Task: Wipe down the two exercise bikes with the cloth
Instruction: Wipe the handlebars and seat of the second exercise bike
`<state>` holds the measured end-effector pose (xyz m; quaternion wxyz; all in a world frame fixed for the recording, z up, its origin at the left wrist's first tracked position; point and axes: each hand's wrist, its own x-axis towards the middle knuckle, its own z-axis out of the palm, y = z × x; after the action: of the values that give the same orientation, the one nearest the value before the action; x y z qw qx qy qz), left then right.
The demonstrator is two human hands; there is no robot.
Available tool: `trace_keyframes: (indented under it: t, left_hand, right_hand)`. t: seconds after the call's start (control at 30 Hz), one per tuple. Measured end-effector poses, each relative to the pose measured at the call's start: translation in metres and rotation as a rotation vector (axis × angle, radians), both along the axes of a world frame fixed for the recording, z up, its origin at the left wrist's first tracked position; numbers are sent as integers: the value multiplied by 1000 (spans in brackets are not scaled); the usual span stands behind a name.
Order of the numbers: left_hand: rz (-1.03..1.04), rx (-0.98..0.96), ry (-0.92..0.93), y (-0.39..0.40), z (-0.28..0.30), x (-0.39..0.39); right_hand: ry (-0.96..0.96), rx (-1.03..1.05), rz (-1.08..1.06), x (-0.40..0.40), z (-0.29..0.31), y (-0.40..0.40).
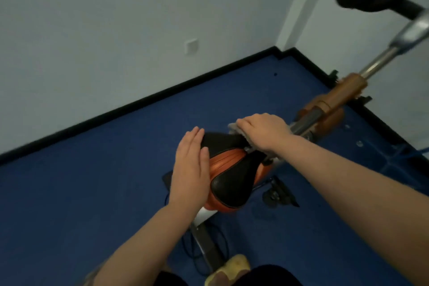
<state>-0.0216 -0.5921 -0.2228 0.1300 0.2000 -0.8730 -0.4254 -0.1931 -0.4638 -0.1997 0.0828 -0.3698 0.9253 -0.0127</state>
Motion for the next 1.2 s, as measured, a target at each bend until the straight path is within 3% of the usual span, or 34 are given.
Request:
trace_keyframes:
  t: [0.07, 0.13, 0.27, 0.4, 0.5, 0.6, 0.7, 0.77, 0.9, 1.0, 1.1, 1.17, 1.2]
  left_hand:
    - [43, 52, -10, 6, -4, 15]
    - [87, 94, 8, 16, -6, 28]
    - [232, 165, 50, 36, -7, 32]
    - [258, 187, 16, 50, -4, 34]
    - [316, 200, -56, 56, -1, 31]
    - [375, 261, -99, 58, 3, 29]
    - [398, 275, -112, 60, 5, 29]
    - [418, 251, -123, 58, 5, 26]
    - [385, 179, -186, 57, 3, 25]
    - [350, 147, -106, 54, 1, 28]
    - [329, 149, 31, 43, 1, 21]
    - [290, 101, 29, 30, 5, 3]
    - [257, 68, -9, 23, 7, -8]
  right_hand:
    - [-29, 7, -52, 21, -7, -24]
    - [-136, -145, -105, 42, -9, -48]
    - [-370, -421, 235, 61, 0, -65]
    - [-490, -412, 466, 45, 3, -48]
    - [-544, -287, 277, 33, 4, -74]
    - [-510, -95, 227, 37, 8, -105]
    - [-306, -152, 536, 53, 6, -93]
    - [-332, -218, 649, 51, 5, -88]
    - [-602, -201, 252, 36, 8, -103]
    - [-239, -355, 63, 56, -8, -79]
    - [-71, -558, 128, 77, -18, -32]
    - [-115, -438, 110, 53, -14, -23]
    - [-137, -277, 26, 36, -11, -25]
